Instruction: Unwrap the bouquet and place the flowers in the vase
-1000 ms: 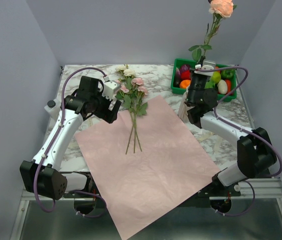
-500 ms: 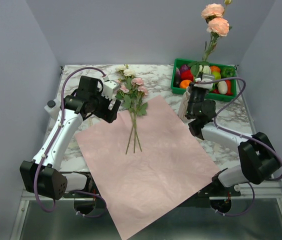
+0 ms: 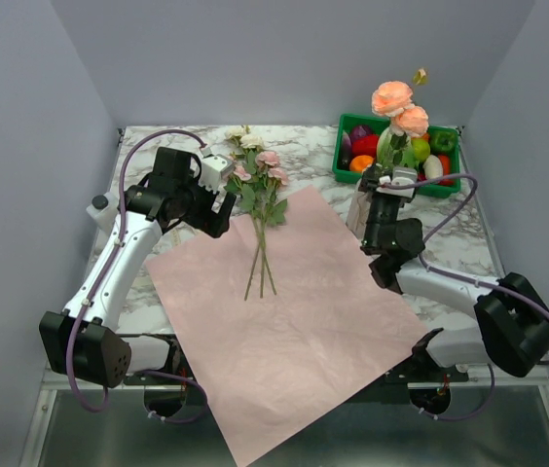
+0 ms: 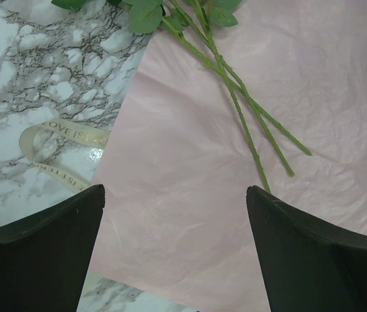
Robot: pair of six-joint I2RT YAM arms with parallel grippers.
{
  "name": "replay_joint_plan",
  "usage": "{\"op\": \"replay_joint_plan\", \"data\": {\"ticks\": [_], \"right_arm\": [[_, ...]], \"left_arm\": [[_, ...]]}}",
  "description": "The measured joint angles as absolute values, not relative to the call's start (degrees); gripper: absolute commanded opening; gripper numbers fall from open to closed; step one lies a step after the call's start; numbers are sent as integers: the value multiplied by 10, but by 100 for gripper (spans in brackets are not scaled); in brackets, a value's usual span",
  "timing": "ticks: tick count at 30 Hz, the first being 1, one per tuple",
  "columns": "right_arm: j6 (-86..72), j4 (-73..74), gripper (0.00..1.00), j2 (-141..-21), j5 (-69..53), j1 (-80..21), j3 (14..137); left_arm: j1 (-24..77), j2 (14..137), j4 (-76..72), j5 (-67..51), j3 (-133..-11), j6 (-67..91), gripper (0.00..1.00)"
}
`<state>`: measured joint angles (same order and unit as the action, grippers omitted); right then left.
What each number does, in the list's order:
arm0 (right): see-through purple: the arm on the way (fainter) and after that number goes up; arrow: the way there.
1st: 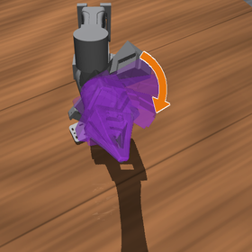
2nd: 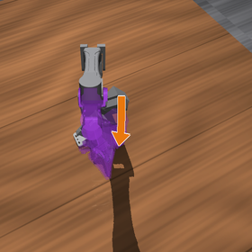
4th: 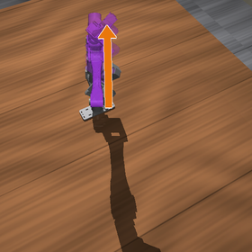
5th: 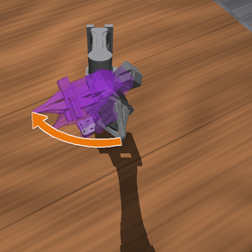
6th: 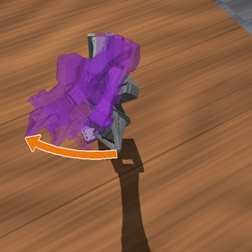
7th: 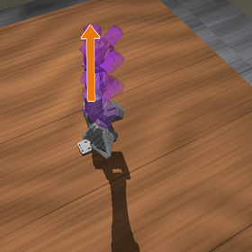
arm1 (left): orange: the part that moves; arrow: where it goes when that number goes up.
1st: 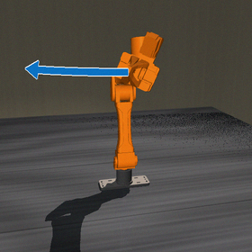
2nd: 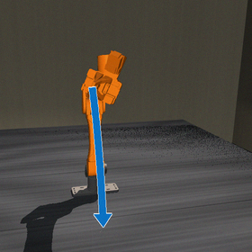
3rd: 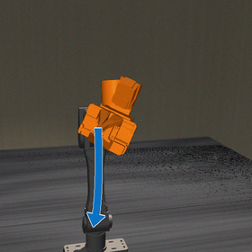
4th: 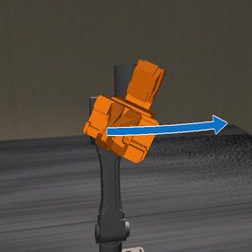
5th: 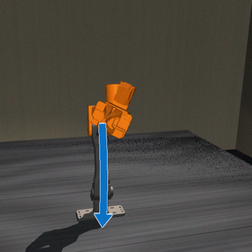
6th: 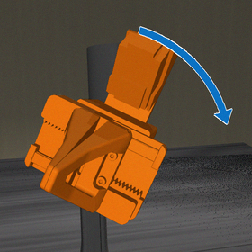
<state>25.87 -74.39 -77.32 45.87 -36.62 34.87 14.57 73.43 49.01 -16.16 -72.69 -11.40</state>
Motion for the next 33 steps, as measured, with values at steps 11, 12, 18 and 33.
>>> {"op": "replay_joint_plan", "data": {"ticks": [11,12,18,33], "right_arm": [[130,-536,73,-593,488,-501,323],[108,-508,72,-588,487,-508,326],[-24,-308,64,-649,442,-533,397],[-198,-42,44,-1056,243,-535,748]], "left_arm": [[146,740,488,-164,-722,-113,99],[146,741,488,-164,-722,-113,99],[145,742,481,-163,-722,-112,99],[84,747,486,-161,-742,-103,99]]}}
